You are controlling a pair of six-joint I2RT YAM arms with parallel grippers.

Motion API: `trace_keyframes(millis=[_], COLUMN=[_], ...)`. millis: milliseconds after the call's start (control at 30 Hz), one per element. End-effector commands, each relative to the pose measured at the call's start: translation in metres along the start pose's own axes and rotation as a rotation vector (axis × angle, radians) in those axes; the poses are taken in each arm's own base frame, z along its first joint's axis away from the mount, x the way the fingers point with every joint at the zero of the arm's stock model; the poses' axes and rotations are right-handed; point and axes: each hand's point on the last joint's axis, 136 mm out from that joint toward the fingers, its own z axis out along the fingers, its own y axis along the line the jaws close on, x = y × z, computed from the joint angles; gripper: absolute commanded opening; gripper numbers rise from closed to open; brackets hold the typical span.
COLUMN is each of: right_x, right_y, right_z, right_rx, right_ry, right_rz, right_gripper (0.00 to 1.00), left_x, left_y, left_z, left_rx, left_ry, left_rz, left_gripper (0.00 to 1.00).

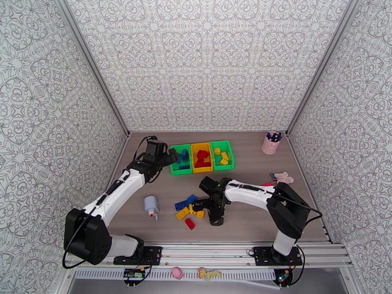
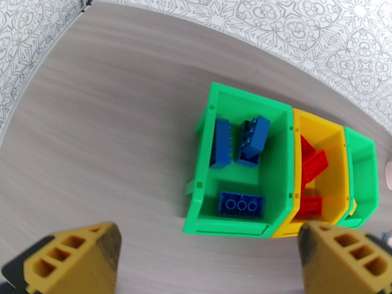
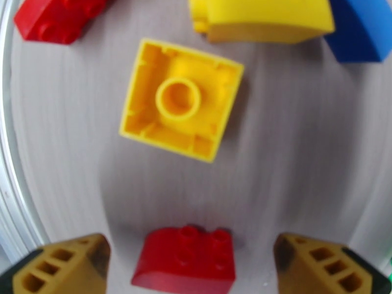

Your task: Sort the legos into containers by color

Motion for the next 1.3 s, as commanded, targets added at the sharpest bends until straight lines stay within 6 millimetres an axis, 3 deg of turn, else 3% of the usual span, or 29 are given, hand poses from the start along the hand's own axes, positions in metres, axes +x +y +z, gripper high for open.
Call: trace_keyframes(millis=[0,267,633,1000,1267], right_x=[-0.002,0.003,-0.002,-0.021,-0.035], right_y=[0.001,0.004,-0.002,-0.014,-0.035], right_z=[0.0,0.01,0.0,-0.029,-0.058], right_rx=[-0.009,-0.034,0.015,0.058,0.102], right_ry=[0.021,0.046,0.012,-0.117,-0.27], right_rz=[-0.024,-0.012,-0.011,0.032,0.104], right_gripper=[0.87,0.69,0.52,0.49,0.48], left_x=[0.0,0.0,-0.002,-0.002,0.002], left_y=[0.002,0.003,0.002,0.006,0.009], left_z=[0.002,0.003,0.003,-0.003,-0.005], left_rx=[-0.011,-0.011,-0.007,-0.014,-0.023], left_ry=[0.001,0.003,-0.002,-0.014,-0.005], left_rz=[-0.002,-0.001,-0.006,-0.007,-0.011], left_gripper=[1.0,1.0,1.0,1.0,1.0])
